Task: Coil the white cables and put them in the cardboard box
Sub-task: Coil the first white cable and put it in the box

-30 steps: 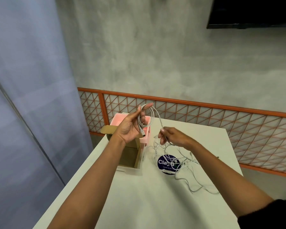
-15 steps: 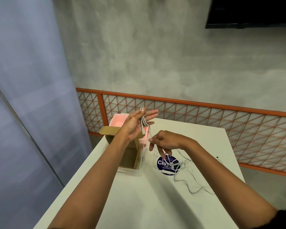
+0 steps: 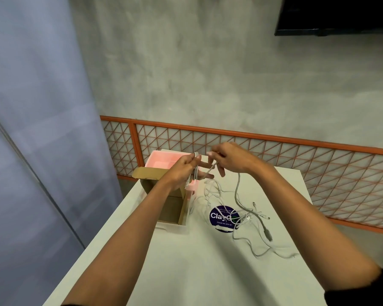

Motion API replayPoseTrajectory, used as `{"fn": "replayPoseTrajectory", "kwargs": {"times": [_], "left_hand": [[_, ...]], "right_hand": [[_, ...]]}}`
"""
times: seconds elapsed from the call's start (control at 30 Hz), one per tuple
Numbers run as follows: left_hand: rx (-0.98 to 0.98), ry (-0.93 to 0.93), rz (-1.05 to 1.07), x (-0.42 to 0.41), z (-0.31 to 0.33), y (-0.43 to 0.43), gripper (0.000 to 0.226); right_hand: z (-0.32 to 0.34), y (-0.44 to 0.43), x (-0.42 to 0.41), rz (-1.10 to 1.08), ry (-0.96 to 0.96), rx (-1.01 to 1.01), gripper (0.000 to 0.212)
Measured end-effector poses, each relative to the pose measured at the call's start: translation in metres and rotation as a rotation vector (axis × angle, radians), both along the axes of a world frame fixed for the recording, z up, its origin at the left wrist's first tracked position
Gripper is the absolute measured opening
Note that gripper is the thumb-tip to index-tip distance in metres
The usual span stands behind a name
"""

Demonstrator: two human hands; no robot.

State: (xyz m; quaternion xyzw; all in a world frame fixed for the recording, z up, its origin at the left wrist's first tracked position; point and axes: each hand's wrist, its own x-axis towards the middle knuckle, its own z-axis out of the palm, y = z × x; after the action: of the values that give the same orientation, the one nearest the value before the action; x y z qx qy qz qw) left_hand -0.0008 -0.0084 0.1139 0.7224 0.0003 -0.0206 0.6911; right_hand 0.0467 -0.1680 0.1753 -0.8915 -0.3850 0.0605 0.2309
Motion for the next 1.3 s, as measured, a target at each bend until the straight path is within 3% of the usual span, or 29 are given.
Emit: {"fn": "replayPoseTrajectory", "kwargs": {"times": [0.1, 0.23, 0.5, 0.77, 0.93, 1.1, 1.3], "left_hand": [[0.064, 0.012, -0.055, -0.005, 0.002, -0.004, 0.038], [0.147, 0.027, -0.154, -0.008, 0.003, -0.008, 0.038], [-0.306, 0.057, -0.279, -0.016, 0.008, -0.006, 0.042], [-0.527, 0.078, -0.469, -0.023, 0.006, 0.004, 0.033], [-0.584, 0.124, -0.529, -0.022, 0.003, 0.014, 0.02], [-0.522, 0.112, -0.419, -0.024, 0.006, 0.015, 0.02], [-0.447, 0.056, -0.087, -0.026, 0.007, 0.005, 0.032]], "right_hand": [[0.0, 0.001, -0.002, 0.007, -0.005, 0.098, 0.014], [-0.002, 0.004, -0.001, -0.02, -0.04, 0.185, 0.016], [-0.009, 0.001, 0.007, -0.117, 0.031, 0.443, 0.02], [-0.017, -0.002, 0.009, -0.168, 0.124, 0.52, 0.034], [-0.018, -0.01, 0.005, -0.133, 0.433, 0.404, 0.056], [-0.024, -0.01, -0.002, 0.034, 0.614, 0.368, 0.053], [-0.026, 0.0, -0.006, -0.036, 0.517, 0.382, 0.048]]}}
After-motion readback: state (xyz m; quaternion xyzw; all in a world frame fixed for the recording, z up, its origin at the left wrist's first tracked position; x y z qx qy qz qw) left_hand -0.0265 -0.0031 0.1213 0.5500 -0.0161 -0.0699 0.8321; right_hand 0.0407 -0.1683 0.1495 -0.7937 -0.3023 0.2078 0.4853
